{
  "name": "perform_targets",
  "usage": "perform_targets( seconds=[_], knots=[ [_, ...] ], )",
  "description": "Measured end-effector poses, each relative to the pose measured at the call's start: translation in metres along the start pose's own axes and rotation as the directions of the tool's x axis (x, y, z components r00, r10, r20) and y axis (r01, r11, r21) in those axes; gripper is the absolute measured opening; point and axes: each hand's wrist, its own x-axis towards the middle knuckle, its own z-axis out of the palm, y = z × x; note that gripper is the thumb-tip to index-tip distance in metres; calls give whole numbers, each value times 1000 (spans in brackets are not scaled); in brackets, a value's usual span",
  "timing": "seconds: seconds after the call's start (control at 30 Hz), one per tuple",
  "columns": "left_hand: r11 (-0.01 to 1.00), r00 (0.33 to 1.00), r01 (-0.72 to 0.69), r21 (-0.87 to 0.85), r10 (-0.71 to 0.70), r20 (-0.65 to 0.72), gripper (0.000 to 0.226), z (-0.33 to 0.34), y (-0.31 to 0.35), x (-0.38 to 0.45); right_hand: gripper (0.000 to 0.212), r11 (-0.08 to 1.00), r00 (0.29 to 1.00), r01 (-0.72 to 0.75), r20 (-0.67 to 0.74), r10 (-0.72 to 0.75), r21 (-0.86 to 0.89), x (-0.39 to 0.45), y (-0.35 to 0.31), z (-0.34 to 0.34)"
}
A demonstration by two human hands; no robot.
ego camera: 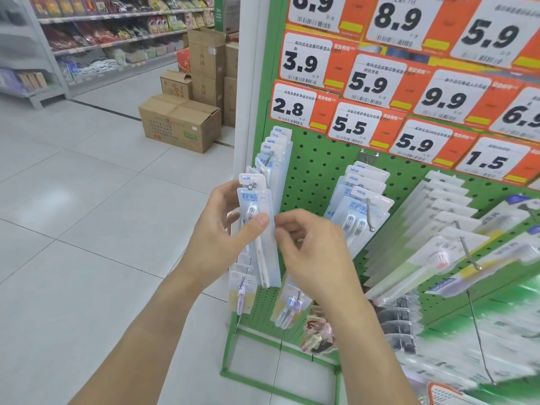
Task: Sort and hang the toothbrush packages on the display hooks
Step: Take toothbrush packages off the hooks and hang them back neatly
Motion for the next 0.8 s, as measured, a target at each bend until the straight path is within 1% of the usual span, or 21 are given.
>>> perform_targets(
  seconds=[0.07, 0.17, 0.27, 0.37, 0.43, 0.5, 0.6, 0.67, 0.8],
  knots=[
    [1000, 1000, 7, 10, -7, 7, 62, 2, 0, 2, 20, 1000, 998, 6, -66, -8, -24, 5, -1, -9],
    [1000, 1000, 13, 26, -13, 7, 54, 3, 1, 5, 27, 1000, 989, 20, -145, -17, 16, 19, -10, -12],
    [999, 1000, 16, 29, -16, -1, 52, 4, 2, 7, 28, 996, 967, 77, -245, -66, 35, 38, -23, -9],
    [999, 1000, 10, 36, -10, -5, 55, 3, 4, 8, 28, 992, 932, 120, -346, -104, 26, 60, -35, -7],
    [999, 1000, -3, 53, 4, -11, 61, 3, 5, 9, 27, 992, 929, 123, -353, -113, 8, 75, -39, -5],
    [998, 1000, -12, 56, 13, -9, 65, 3, 7, 11, 23, 995, 947, 96, -308, -94, -8, 88, -39, -2],
    [998, 1000, -14, 56, 14, -6, 64, 6, 11, 13, 10, 998, 962, 57, -268, -60, -17, 97, -35, -1],
    [997, 1000, -18, 70, 19, -18, 60, 8, 13, 13, 5, 998, 956, 68, -287, -67, -6, 97, -33, -2],
    [996, 999, -19, 87, 22, -31, 58, 8, 12, 12, 8, 993, 932, 116, -344, -118, -26, 92, -36, -4]
  ],
)
